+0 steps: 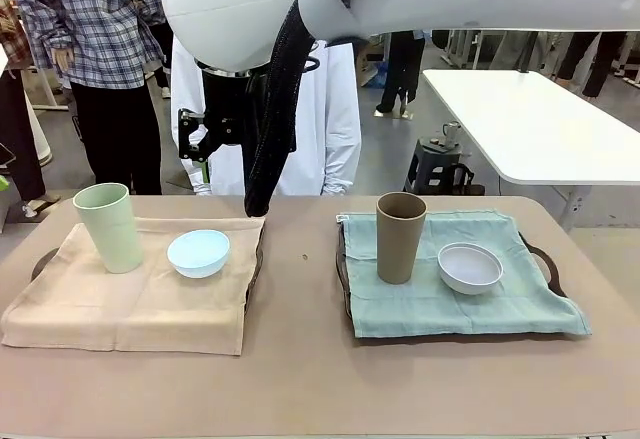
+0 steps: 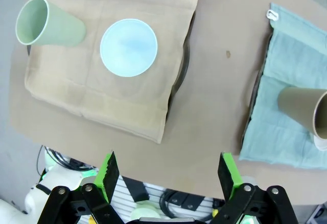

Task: Set up a tray with a mat and arrange the tableware.
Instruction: Place the Picnic Bowl and Reusable plastic cup back onto the Handle tray in front of the human's position.

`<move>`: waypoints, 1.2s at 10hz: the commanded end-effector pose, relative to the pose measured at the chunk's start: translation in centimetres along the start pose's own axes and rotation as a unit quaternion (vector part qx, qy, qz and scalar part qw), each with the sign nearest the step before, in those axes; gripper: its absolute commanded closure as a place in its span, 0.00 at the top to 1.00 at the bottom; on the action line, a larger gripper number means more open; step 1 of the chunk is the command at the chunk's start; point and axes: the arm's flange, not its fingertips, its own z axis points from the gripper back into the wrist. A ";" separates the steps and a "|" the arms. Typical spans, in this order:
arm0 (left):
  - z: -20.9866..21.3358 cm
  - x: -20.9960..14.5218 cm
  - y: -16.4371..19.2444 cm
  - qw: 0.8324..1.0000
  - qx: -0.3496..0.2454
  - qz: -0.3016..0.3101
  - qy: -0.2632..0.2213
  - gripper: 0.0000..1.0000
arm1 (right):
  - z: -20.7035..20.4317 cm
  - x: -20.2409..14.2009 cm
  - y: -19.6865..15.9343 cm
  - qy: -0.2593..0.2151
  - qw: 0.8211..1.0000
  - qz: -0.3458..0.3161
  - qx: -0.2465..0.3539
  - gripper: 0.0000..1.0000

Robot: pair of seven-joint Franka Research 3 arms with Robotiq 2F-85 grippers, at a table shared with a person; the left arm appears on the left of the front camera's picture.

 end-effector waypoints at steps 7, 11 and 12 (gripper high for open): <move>0.0 0.0 0.2 1.000 0.004 -0.009 0.001 1.00 | 0.0 -0.1 -0.3 0.000 1.000 -0.003 -0.006 1.00; 0.0 -0.1 -1.3 0.998 0.002 0.058 0.002 1.00 | 0.7 -1.2 -0.4 -0.004 1.000 0.001 -0.005 1.00; 0.5 0.4 -2.7 0.992 0.011 0.123 0.019 1.00 | 1.6 -1.9 -0.6 -0.003 1.000 -0.004 -0.012 1.00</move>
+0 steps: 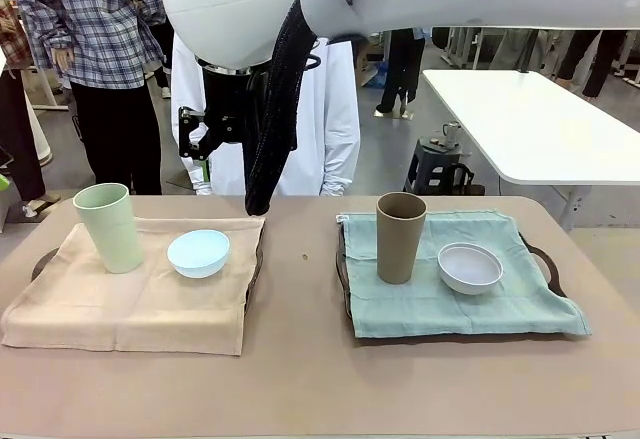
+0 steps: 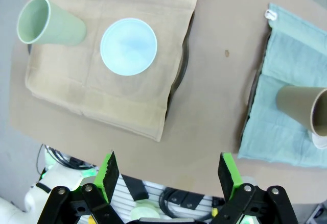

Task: Set up a tray with a mat and arrange the tableware.
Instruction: Place the Picnic Bowl and Reusable plastic cup back onto the Handle tray in front of the human's position.

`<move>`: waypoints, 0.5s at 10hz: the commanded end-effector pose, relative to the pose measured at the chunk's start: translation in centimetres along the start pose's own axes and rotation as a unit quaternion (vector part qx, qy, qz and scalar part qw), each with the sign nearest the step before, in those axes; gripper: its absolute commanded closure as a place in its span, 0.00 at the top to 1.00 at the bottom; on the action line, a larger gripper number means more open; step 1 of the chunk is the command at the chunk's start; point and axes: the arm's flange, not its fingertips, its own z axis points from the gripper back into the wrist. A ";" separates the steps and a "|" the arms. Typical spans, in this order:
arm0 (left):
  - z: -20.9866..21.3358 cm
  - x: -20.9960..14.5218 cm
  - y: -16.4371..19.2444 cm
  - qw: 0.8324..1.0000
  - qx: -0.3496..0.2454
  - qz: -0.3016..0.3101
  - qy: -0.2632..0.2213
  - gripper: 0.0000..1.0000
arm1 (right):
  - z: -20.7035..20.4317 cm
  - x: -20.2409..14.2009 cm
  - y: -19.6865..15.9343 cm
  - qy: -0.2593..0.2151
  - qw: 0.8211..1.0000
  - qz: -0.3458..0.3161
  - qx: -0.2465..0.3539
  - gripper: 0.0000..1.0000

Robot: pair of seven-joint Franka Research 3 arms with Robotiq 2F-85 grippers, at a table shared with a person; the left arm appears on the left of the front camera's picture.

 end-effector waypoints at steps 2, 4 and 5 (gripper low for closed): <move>1.7 1.9 -4.4 0.984 0.059 0.160 0.055 1.00 | 2.2 -2.4 -0.9 0.016 0.999 -0.023 -0.039 1.00; 3.3 3.8 -6.5 0.968 0.084 0.217 0.099 1.00 | 4.8 -4.1 -1.4 0.023 0.998 -0.032 -0.058 1.00; 4.1 5.0 -7.8 0.961 0.099 0.232 0.110 1.00 | 5.8 -4.8 -2.6 0.030 0.996 -0.055 -0.065 1.00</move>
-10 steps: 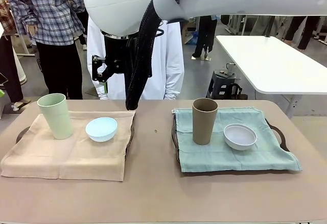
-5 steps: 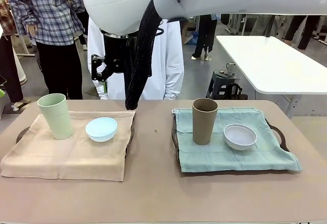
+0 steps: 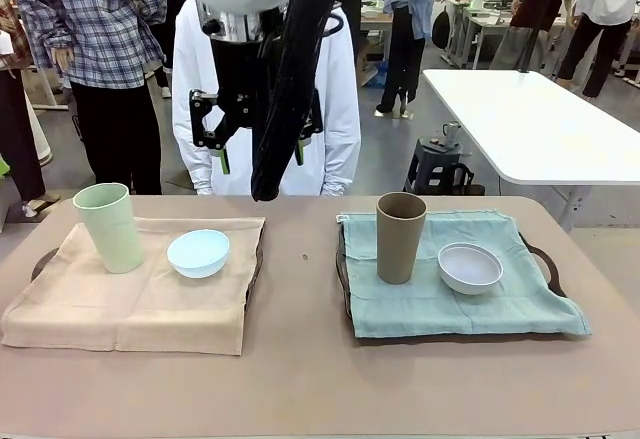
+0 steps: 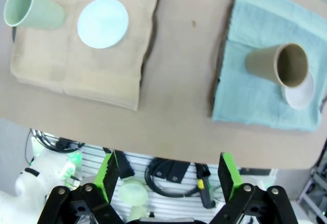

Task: Set up a tray with a mat and arrange the tableware.
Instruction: Place the Picnic Bowl and Reusable plastic cup back onto the Handle tray in front of the human's position.

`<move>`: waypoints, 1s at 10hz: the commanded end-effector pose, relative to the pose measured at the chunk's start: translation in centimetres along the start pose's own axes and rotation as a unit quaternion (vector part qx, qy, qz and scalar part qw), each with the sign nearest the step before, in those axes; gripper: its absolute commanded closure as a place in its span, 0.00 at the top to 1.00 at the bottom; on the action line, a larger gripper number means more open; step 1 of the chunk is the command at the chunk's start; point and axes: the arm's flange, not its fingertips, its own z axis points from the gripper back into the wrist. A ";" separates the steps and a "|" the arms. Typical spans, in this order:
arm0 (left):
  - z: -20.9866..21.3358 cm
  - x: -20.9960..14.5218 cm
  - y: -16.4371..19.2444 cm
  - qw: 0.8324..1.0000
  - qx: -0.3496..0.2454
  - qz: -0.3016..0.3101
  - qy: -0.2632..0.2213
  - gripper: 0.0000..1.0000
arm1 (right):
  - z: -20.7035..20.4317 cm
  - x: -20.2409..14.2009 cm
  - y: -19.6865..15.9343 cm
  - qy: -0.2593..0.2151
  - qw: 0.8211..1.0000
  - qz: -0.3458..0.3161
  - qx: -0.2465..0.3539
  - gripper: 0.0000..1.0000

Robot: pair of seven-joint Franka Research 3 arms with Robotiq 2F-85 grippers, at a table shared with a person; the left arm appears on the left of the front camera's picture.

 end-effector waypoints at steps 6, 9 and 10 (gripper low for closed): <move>-0.6 1.0 0.9 0.997 -0.068 0.028 0.029 1.00 | 0.6 -0.2 -4.3 -0.011 0.999 -0.036 0.039 1.00; 0.5 0.7 2.4 0.989 -0.134 0.054 0.003 1.00 | -0.3 -4.8 -15.6 -0.032 0.981 -0.116 0.151 1.00; 0.6 0.7 3.0 0.985 -0.162 0.062 -0.006 1.00 | -0.7 -6.7 -18.9 -0.035 0.975 -0.140 0.171 1.00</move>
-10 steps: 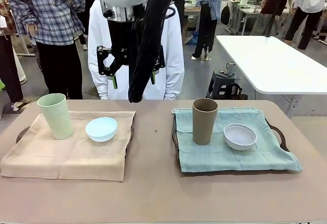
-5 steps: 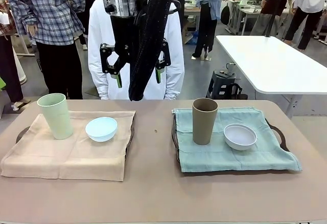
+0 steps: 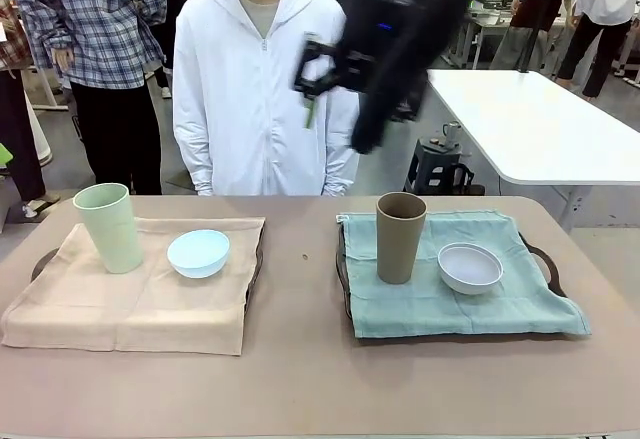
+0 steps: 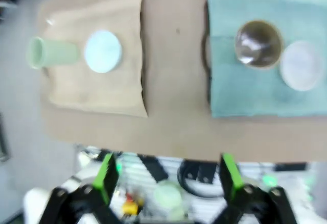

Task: Set up a tray with a mat and arrange the tableware.
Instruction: Place the Picnic Bowl and Reusable plastic cup back onto the Handle tray in front of the human's position.

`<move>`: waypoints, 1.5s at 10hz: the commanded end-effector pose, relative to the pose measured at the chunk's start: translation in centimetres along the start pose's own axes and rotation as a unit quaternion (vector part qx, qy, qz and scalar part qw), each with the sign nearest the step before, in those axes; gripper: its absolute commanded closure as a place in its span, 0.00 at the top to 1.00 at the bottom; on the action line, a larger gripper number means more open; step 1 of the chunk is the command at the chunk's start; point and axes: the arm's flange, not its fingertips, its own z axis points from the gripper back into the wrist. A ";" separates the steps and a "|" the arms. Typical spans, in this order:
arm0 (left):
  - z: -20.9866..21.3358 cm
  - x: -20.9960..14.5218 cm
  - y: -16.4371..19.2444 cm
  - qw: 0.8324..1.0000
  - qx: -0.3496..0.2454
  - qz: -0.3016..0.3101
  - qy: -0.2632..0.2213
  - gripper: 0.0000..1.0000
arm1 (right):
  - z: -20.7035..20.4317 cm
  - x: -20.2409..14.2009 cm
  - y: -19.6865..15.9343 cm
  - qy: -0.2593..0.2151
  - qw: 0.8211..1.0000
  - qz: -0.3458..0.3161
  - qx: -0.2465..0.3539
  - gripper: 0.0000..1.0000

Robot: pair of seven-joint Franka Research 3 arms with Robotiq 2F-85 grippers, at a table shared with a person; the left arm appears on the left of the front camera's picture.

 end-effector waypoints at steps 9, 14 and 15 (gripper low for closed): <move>3.2 -2.5 3.8 0.986 -0.142 0.055 -0.067 1.00 | 1.5 -6.2 -15.1 -0.018 0.991 -0.085 0.105 1.00; 3.5 -4.3 8.4 0.945 -0.289 0.133 -0.075 1.00 | 4.0 -5.6 -27.7 0.008 0.948 -0.196 0.252 1.00; 3.5 -4.8 10.1 0.929 -0.336 0.135 -0.070 1.00 | 4.2 -6.4 -30.7 0.012 0.937 -0.212 0.277 1.00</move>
